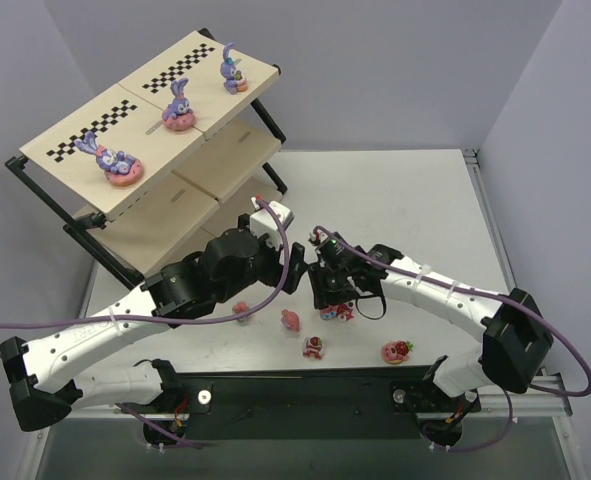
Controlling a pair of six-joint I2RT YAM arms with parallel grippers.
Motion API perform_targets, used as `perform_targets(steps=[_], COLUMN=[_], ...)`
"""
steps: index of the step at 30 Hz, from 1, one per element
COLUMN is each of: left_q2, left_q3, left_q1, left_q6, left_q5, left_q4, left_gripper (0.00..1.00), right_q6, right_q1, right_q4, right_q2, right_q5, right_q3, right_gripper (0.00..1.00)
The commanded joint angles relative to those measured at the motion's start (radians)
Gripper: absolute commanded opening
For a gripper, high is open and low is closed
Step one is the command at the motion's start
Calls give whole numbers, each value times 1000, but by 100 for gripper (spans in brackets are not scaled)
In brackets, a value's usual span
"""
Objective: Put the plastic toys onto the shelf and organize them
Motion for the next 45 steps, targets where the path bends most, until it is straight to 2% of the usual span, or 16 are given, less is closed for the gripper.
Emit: perform_targets(steps=[1, 13, 16, 17, 20, 30, 39, 45], left_q2=[-20, -37, -37, -36, -34, -10, 42, 104], left_q3=[-4, -21, -23, -21, -19, -82, -162, -165], left_q1=[5, 5, 5, 5, 3, 5, 5, 5], left_q6=[-28, -57, -58, -58, -58, -39, 66, 106], left_q5=[-8, 9, 12, 12, 18, 141, 314, 368], left_q4=[29, 19, 14, 14, 12, 63, 209, 302], left_gripper=[97, 97, 97, 97, 97, 97, 97, 97], right_q6=[-7, 24, 26, 26, 29, 46, 38, 44], right_q1=[32, 53, 55, 56, 63, 35, -81, -117], right_q4=[-2, -15, -19, -24, -30, -140, -252, -329], right_q2=[41, 95, 98, 100, 98, 29, -77, -124], right_q5=[66, 167, 170, 167, 172, 173, -26, -175], right_q3=[-3, -14, -13, -11, -5, 141, 251, 314], right_gripper=[35, 29, 19, 11, 0, 0, 0, 0])
